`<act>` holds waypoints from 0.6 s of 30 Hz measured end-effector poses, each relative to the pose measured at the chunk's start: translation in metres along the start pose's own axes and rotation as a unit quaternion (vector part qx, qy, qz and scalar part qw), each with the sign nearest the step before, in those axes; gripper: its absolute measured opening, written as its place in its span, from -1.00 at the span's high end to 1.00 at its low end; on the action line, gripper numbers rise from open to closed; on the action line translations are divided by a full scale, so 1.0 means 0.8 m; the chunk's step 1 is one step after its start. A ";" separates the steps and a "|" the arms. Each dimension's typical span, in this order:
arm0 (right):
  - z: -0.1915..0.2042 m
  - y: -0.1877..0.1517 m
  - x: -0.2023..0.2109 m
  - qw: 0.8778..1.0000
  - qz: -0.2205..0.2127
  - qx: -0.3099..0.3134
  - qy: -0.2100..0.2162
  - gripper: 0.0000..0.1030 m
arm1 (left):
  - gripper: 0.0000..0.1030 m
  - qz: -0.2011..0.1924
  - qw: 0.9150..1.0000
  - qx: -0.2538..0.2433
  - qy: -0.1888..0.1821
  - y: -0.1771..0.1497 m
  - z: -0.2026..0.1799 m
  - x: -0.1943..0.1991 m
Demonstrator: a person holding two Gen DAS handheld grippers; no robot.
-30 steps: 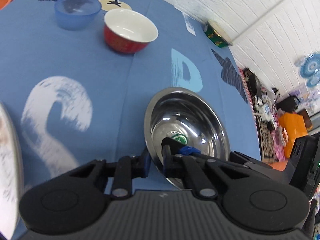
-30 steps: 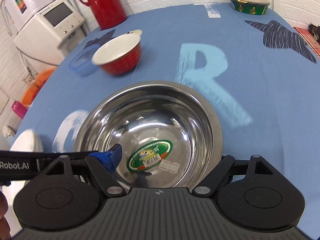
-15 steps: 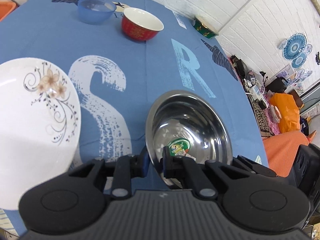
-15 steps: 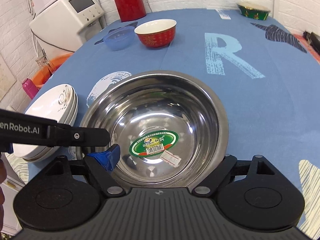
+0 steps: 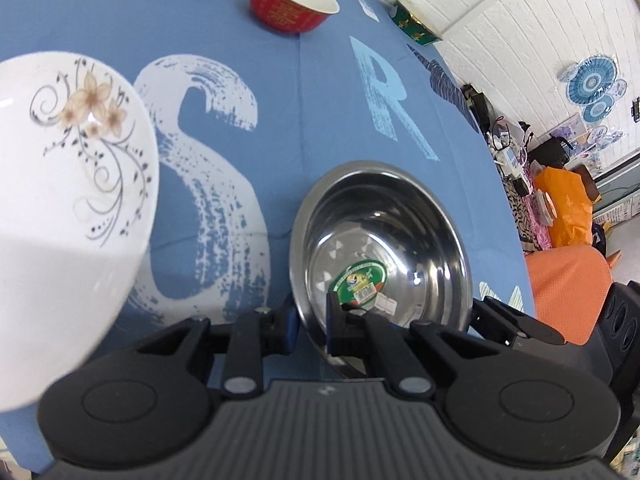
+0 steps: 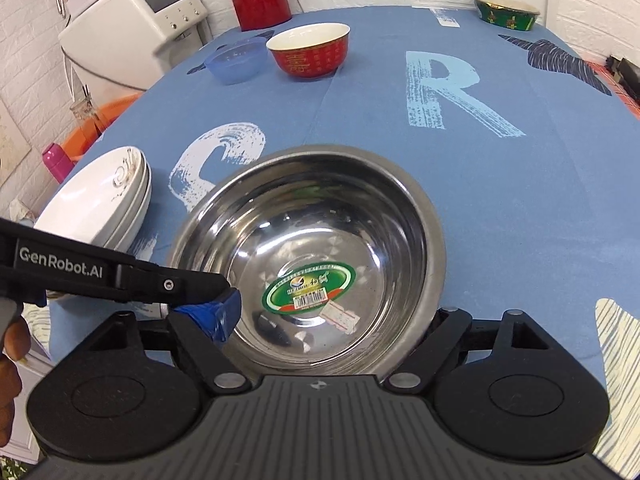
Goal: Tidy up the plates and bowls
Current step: 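Carry the steel bowl with the left gripper, set it down, open, then move the left gripper to the red bowl and grasp its rim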
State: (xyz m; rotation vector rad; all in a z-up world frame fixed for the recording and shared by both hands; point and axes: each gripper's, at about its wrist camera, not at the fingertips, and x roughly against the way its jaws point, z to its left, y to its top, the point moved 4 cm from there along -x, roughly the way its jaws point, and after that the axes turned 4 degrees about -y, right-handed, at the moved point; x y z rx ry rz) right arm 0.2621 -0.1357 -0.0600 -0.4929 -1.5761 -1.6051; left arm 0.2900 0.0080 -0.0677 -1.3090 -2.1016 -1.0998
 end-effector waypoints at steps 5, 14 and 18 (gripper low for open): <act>-0.017 0.005 0.006 0.998 -0.007 -0.053 0.017 -0.37 | 0.03 -0.023 1.000 0.000 0.015 0.011 0.000 0.011; -0.055 -0.006 0.045 0.987 -0.090 -0.135 -0.018 -0.37 | -0.39 -0.063 0.997 -0.041 0.011 0.010 -0.025 0.037; -0.062 -0.017 0.056 0.982 -0.101 -0.159 -0.010 -0.37 | -0.41 -0.073 0.996 -0.051 0.018 0.011 -0.028 0.044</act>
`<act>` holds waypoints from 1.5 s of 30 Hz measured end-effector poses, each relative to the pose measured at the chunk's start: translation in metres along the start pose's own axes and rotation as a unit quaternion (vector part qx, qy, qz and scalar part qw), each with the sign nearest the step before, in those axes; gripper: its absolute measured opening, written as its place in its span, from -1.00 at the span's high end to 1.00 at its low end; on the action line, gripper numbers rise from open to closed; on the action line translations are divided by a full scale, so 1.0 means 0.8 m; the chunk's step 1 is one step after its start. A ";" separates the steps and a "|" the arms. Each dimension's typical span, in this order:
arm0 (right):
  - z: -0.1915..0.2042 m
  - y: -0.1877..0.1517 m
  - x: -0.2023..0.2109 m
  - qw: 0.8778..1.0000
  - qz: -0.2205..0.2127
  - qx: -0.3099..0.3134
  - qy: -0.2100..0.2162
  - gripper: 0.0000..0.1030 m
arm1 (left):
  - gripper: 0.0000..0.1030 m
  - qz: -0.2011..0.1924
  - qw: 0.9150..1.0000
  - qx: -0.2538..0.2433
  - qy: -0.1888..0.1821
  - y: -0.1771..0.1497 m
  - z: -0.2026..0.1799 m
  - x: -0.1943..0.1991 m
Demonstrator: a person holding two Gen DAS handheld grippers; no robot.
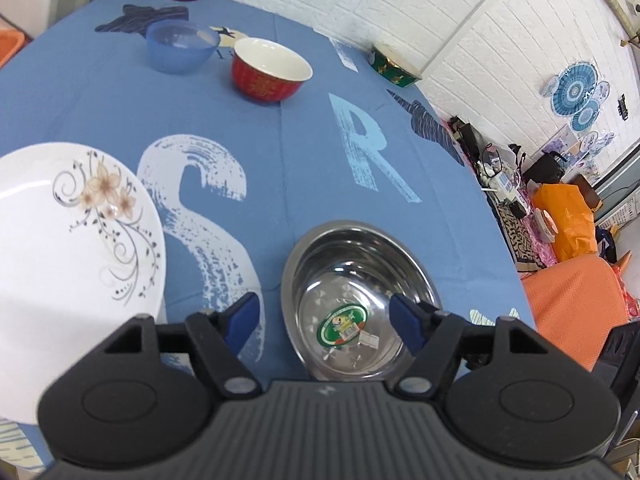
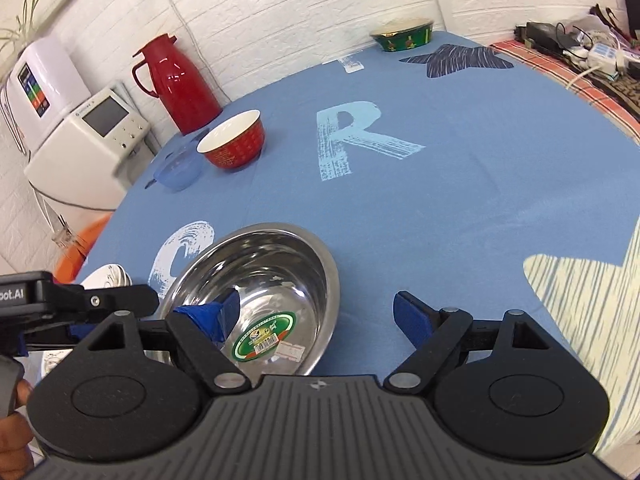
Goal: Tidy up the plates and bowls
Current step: 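Move the left gripper to the red bowl and grasp its rim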
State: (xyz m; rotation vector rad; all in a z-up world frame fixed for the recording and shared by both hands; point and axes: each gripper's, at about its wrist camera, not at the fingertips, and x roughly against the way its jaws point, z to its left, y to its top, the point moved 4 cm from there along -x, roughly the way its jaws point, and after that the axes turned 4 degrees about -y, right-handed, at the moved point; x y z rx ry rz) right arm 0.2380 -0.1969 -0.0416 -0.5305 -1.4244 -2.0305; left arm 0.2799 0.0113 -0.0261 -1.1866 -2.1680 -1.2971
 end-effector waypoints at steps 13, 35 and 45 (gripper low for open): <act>0.018 0.039 -0.008 0.998 0.029 0.000 0.051 -0.38 | -0.46 -0.031 0.999 -0.024 0.027 0.046 0.013 0.019; 0.113 0.212 -0.218 0.991 0.070 0.110 0.030 -0.39 | -0.60 -0.040 0.980 0.193 0.032 0.241 0.108 -0.107; 0.128 0.245 -0.323 0.983 0.089 0.157 -0.020 -0.39 | -0.58 -0.045 0.959 0.262 0.100 0.255 0.145 -0.168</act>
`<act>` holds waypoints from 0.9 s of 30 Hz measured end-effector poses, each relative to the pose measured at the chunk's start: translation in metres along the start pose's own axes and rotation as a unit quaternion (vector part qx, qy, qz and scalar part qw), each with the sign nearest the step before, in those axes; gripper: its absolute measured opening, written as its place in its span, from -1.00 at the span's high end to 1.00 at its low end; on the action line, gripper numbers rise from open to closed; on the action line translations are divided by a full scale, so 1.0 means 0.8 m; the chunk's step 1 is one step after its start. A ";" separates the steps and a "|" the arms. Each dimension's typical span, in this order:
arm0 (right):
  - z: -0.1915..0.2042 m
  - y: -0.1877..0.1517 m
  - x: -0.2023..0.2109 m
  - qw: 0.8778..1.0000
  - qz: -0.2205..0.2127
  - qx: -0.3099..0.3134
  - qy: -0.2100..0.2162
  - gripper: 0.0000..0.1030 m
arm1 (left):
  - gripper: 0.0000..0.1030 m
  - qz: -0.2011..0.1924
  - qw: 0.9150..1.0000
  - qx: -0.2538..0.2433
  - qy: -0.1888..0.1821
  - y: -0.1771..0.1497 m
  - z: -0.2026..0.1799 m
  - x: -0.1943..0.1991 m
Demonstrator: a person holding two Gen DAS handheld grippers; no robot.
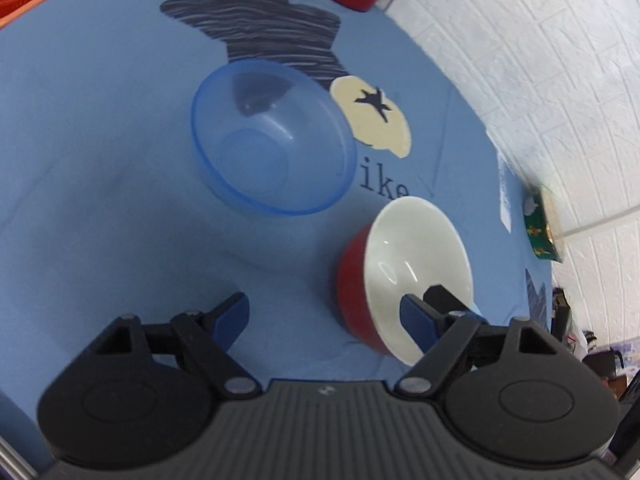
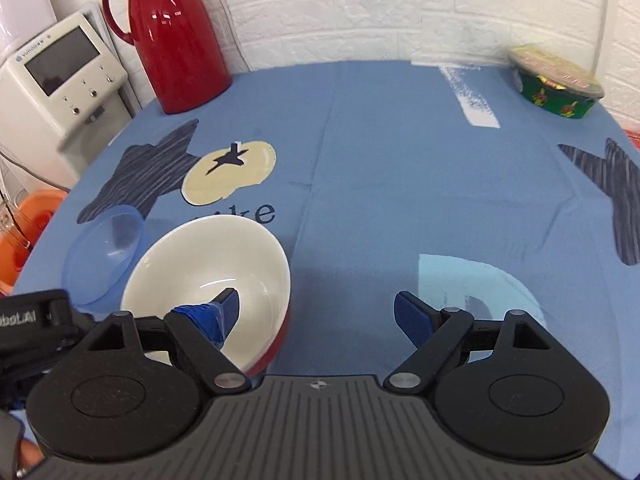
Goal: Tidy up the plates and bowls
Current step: 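Move the left gripper to the red bowl and grasp its rim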
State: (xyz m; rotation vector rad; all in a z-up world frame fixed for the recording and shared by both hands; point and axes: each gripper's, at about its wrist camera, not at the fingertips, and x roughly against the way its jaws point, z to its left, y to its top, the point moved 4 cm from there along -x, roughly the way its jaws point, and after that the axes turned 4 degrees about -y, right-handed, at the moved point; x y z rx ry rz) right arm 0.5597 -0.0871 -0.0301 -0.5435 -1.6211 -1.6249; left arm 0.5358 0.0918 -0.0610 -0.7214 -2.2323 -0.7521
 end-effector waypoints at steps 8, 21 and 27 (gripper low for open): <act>0.012 -0.003 -0.025 0.999 -0.005 0.050 -0.006 -0.45 | -0.50 -0.037 0.999 -0.005 0.038 -0.005 -0.005 0.002; 0.019 -0.003 -0.025 0.997 -0.011 0.069 0.014 -0.23 | -0.33 -0.029 0.999 -0.017 0.041 0.001 -0.008 -0.001; 0.041 -0.013 -0.010 0.994 -0.012 0.097 0.057 0.56 | 0.54 0.015 0.999 -0.041 0.004 0.002 -0.017 -0.012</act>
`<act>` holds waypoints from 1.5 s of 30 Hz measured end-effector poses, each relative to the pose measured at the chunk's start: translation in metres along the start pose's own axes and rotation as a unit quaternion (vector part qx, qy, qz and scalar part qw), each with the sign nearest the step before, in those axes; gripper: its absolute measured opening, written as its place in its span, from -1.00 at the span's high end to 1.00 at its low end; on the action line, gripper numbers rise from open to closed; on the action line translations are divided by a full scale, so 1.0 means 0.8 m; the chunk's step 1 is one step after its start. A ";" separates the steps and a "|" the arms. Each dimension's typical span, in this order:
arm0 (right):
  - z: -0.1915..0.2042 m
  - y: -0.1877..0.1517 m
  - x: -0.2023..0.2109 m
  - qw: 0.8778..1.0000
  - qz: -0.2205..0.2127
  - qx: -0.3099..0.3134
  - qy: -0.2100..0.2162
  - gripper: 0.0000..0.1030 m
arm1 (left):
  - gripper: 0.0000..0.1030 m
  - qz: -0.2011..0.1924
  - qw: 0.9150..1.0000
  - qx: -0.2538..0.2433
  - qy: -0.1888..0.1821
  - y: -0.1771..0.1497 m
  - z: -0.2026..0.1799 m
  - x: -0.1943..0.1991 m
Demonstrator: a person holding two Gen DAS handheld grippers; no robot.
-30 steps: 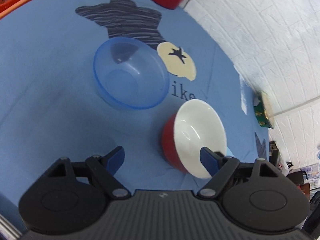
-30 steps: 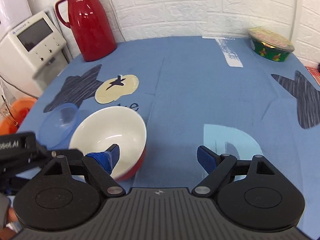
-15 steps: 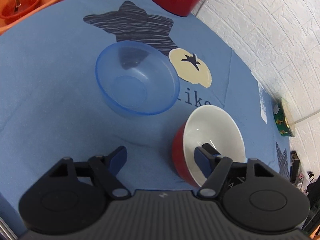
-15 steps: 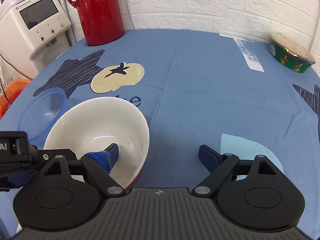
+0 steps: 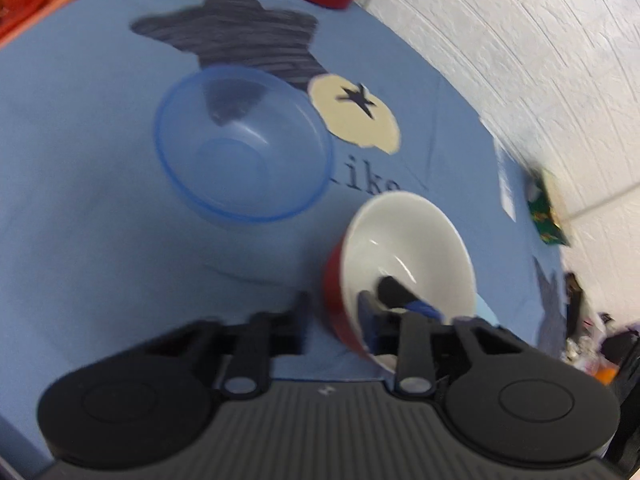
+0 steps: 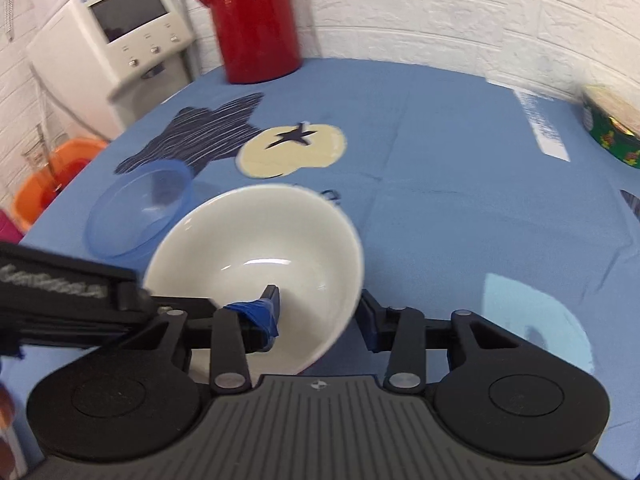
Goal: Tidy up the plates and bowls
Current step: 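Move the left gripper to the red bowl and grasp its rim, then carry the red bowl with the left gripper and lower it into the steel bowl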
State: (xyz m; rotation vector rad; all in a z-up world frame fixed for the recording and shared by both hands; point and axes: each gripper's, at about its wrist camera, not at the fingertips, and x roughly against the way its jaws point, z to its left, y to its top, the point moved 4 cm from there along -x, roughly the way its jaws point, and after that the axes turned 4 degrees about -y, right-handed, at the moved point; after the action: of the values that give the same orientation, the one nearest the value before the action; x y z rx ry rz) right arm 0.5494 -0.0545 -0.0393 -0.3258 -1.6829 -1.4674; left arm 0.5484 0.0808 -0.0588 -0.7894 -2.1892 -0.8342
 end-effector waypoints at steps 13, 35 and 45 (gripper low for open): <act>0.035 -0.072 0.105 1.000 -0.002 0.009 0.008 0.44 | 0.91 0.042 0.995 -0.091 0.003 -0.076 -0.010 0.072; 0.034 -0.245 0.288 0.994 -0.056 -0.087 -0.026 0.38 | 0.88 0.051 0.966 -0.249 -0.049 -0.289 -0.051 0.208; 0.047 -0.276 0.273 0.995 -0.035 -0.087 -0.022 0.37 | 0.87 0.073 0.961 -0.267 -0.031 -0.312 -0.027 0.192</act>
State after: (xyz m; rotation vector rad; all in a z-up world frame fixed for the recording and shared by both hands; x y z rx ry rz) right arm 0.2526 -0.1527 -0.0276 -0.4002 -1.6180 -1.6742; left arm 0.2853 -0.0427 -0.0159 -1.2304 -1.9414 -1.3633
